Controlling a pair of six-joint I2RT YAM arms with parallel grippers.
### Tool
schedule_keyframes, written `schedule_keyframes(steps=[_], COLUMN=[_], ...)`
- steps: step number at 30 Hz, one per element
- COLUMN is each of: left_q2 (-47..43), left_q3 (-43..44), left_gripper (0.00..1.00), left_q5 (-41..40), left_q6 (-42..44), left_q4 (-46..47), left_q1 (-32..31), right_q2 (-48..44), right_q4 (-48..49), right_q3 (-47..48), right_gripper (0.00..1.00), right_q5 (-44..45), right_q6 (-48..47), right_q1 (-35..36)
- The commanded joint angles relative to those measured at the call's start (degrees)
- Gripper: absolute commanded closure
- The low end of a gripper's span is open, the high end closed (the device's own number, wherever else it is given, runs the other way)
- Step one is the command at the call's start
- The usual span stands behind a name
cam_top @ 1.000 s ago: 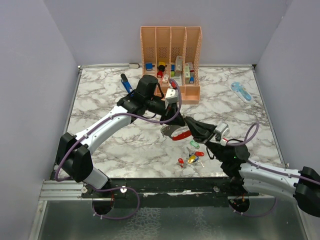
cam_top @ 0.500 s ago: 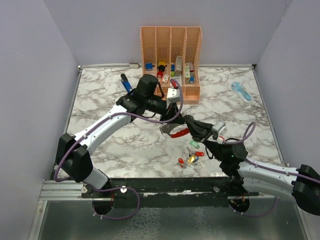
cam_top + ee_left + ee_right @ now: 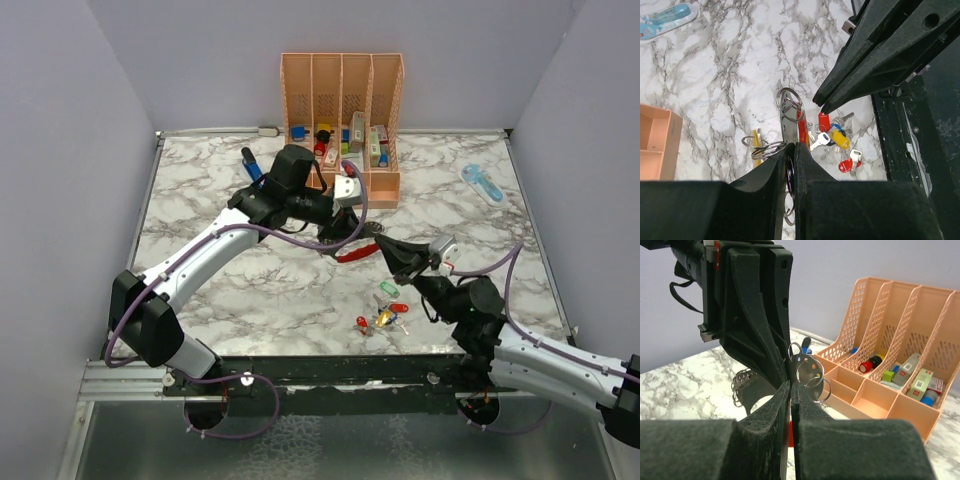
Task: Put the keys on the keyring
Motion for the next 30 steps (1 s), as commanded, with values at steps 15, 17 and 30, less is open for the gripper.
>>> schedule_keyframes(steps=[15,17,30], left_q2=[-2.2,-2.2,-1.6], left_q3=[-0.2,0.2,3.0], left_gripper=[1.00,1.00,1.00], left_q5=[-8.7,-7.7,-4.5], left_q6=[15.3,17.7,62.5], left_q4=[-6.0,-7.9,-39.3], left_q1=[0.0,0.0,-0.9], right_q2=[6.9,4.5,-6.8], right_q4=[-40.3,-42.5,-51.6], right_q3=[26.8,27.0,23.7], right_gripper=[0.89,0.84,0.62], right_q5=[0.3,0.7,-4.8], right_q6=[10.9,10.4,9.5], right_q1=[0.1,0.1,0.0])
